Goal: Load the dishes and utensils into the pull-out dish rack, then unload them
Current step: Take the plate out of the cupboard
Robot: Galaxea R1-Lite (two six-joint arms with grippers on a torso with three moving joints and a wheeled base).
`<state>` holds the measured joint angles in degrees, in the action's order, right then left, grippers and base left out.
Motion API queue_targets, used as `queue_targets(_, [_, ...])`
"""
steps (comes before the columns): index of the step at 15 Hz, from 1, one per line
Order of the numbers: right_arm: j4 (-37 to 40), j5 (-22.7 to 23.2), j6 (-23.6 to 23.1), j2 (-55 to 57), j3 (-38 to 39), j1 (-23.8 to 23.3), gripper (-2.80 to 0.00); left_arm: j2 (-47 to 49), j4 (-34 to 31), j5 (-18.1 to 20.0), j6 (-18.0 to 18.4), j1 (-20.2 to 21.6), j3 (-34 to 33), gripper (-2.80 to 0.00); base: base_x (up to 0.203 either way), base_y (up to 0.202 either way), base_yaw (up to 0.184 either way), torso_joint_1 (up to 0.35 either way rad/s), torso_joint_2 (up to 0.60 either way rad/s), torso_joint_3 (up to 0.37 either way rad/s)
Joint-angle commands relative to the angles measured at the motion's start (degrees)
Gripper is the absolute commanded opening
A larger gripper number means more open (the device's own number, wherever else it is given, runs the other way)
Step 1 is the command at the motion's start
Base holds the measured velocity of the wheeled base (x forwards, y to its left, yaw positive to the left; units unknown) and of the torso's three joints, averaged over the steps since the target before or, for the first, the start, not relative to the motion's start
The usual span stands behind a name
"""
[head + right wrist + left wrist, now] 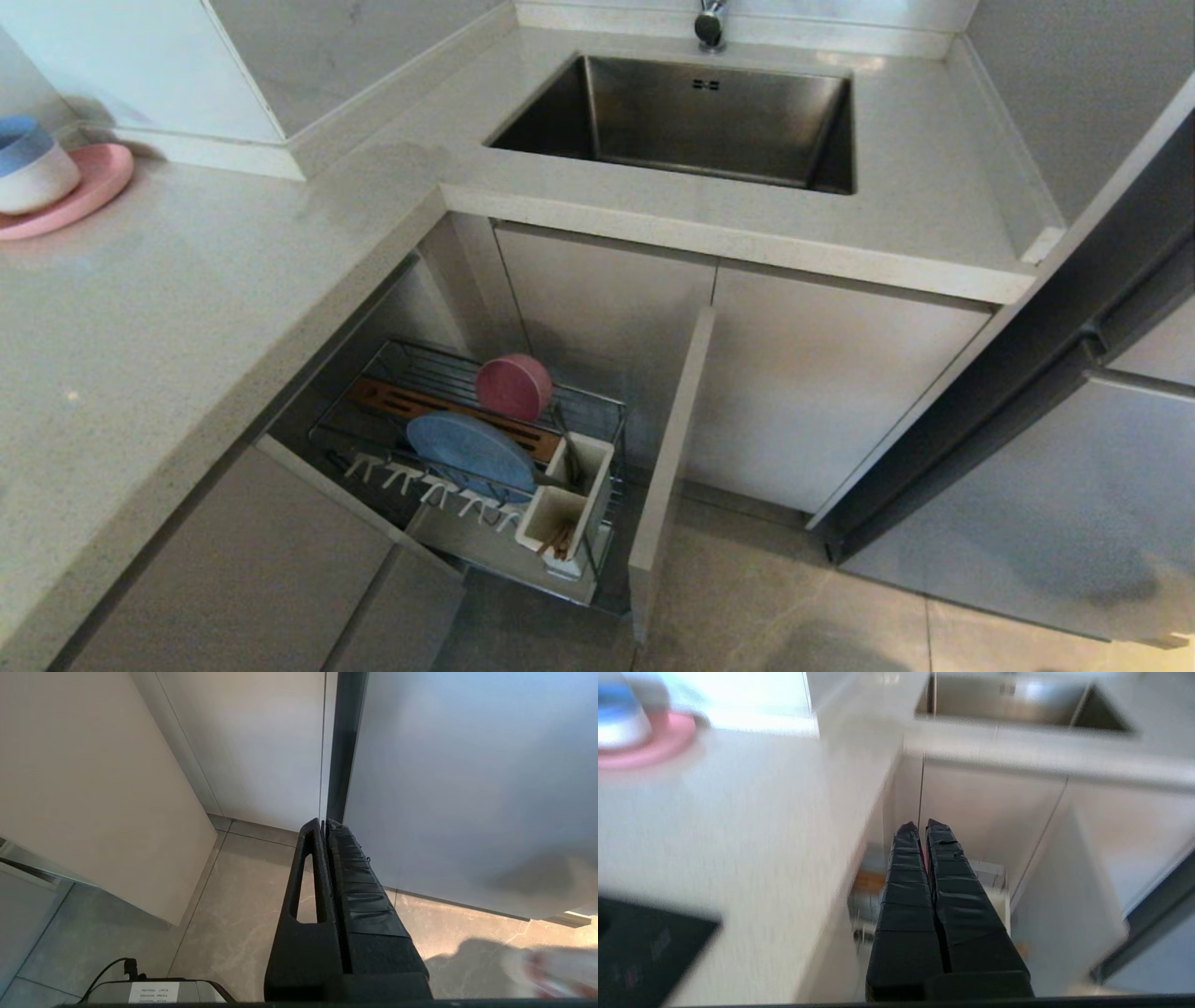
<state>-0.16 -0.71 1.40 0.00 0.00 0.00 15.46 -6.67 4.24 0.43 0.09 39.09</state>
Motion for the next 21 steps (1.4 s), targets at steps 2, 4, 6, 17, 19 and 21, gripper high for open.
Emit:
queue_targets(2, [-0.02, 0.0, 0.0, 0.03, 0.0, 0.0, -2.8, 11.14, 0.0, 0.0, -3.74, -0.01, 9.43, -2.8, 0.0, 0.0, 0.0, 0.0, 0.0, 0.0])
queue_targets(4, [-0.02, 0.0, 0.0, 0.05, 0.0, 0.0, -2.8, 17.28, -0.01, -0.26, -9.58, 0.63, 16.42, -2.8, 0.0, 0.0, 0.0, 0.0, 0.0, 0.0])
queue_targets(6, [-0.02, 0.0, 0.0, 0.09, 0.0, 0.0, -2.8, 22.49, -0.17, -0.41, -14.8, 0.99, 22.43, -2.8, 0.0, 0.0, 0.0, 0.0, 0.0, 0.0])
queue_targets(17, [-0.02, 0.0, 0.0, 0.0, 0.0, 0.0, -2.8, 49.18, -20.71, -16.18, -41.4, -16.73, 61.3, -2.8, 0.0, 0.0, 0.0, 0.0, 0.0, 0.0])
queue_targets(19, [-0.02, 0.0, 0.0, 0.08, 0.0, 0.0, -2.8, 52.76, -22.62, -21.69, -44.76, -21.08, 63.35, -2.8, 0.0, 0.0, 0.0, 0.0, 0.0, 0.0])
queue_targets(21, [-0.02, 0.0, 0.0, 0.04, 0.0, 0.0, -2.8, 55.38, -22.97, -25.81, -48.08, -25.91, 63.74, -2.8, 0.0, 0.0, 0.0, 0.0, 0.0, 0.0])
